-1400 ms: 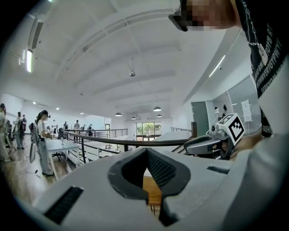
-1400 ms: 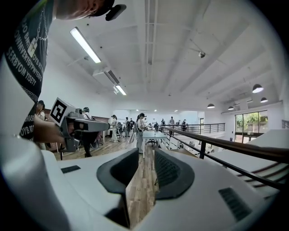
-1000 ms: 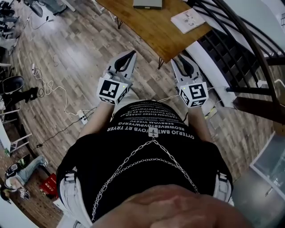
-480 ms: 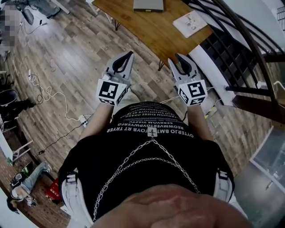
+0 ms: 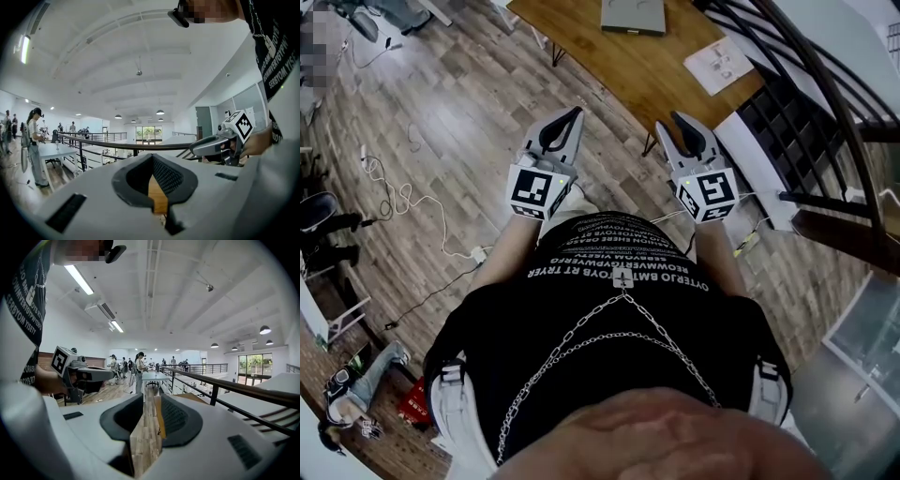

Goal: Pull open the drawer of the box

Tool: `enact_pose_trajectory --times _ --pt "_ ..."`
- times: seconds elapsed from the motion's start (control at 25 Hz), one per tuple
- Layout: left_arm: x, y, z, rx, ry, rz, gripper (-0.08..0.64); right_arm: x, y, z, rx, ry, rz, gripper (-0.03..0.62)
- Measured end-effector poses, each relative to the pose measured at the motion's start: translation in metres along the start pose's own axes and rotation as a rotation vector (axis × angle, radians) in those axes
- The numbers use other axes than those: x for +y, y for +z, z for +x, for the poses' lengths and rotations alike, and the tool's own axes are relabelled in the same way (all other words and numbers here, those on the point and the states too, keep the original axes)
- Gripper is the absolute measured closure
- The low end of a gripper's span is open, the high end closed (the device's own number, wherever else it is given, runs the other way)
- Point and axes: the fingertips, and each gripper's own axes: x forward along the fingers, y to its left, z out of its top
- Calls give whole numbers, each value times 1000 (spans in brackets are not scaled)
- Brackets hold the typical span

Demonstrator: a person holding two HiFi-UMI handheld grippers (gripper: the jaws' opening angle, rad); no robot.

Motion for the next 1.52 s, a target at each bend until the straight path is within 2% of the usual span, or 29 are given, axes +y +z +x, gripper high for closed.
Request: enact_pose_trajectory --times 0.32,0.52,0.84,1.2,1.52 --pt "45 8 12 -9 -44 -4 554 11 22 39 -2 -25 -6 494" --pt "59 3 26 6 -73 -30 554 4 22 51 22 -53 5 494" --pt "91 14 29 -24 -101 -32 554 14 38 77 19 -82 4 494" --pt "119 0 20 -8 -144 -41 554 41 38 98 37 -117 9 494" --pt "123 -18 15 47 -143 -51 554 47 22 105 61 -100 38 492"
